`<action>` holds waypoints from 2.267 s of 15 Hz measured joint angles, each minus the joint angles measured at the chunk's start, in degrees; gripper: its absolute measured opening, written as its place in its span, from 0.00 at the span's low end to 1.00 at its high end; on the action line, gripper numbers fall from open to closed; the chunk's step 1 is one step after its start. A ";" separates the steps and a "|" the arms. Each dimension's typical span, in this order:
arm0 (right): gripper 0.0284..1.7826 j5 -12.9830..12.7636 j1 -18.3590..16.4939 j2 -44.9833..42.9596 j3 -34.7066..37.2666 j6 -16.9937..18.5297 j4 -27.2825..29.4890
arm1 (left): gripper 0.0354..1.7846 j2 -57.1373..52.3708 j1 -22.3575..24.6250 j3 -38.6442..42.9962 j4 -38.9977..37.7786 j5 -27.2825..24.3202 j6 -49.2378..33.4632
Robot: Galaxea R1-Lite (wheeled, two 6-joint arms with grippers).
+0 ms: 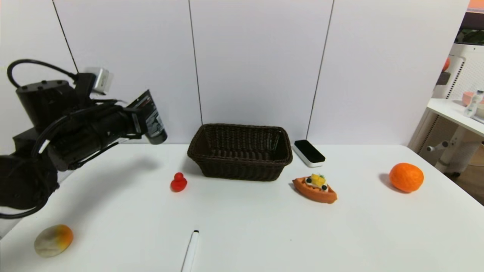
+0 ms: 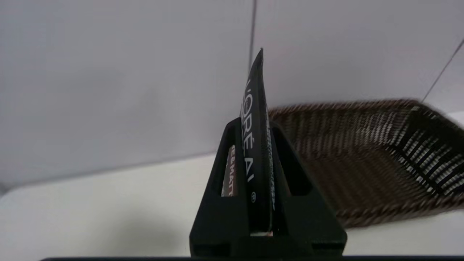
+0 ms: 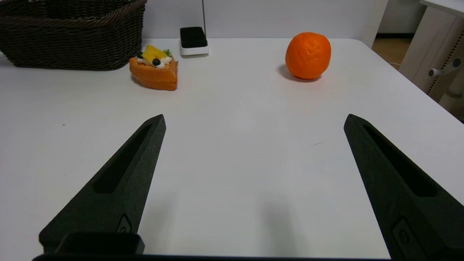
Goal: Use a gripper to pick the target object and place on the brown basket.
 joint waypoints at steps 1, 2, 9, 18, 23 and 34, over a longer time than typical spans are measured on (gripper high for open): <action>0.95 -0.02 0.00 0.00 0.00 -0.02 -0.02 | 0.11 1.49 -1.96 -4.75 1.90 0.00 0.00; 0.95 -0.02 0.01 0.00 0.00 -0.02 -0.02 | 0.11 3.75 -4.58 -10.09 4.08 0.01 -0.04; 0.95 0.00 0.00 0.00 0.00 0.00 -0.02 | 0.24 19.05 -16.85 -25.15 8.41 0.26 -0.06; 0.95 0.00 0.00 0.00 0.00 0.00 0.00 | 0.73 18.58 -16.46 -26.79 13.90 0.23 2.47; 0.95 0.00 0.00 0.00 0.00 0.00 -0.02 | 0.84 2.89 -14.14 -24.80 36.72 0.52 8.63; 0.95 0.00 -0.02 0.00 0.00 0.00 -0.02 | 0.93 -54.00 3.91 24.31 44.11 1.06 9.08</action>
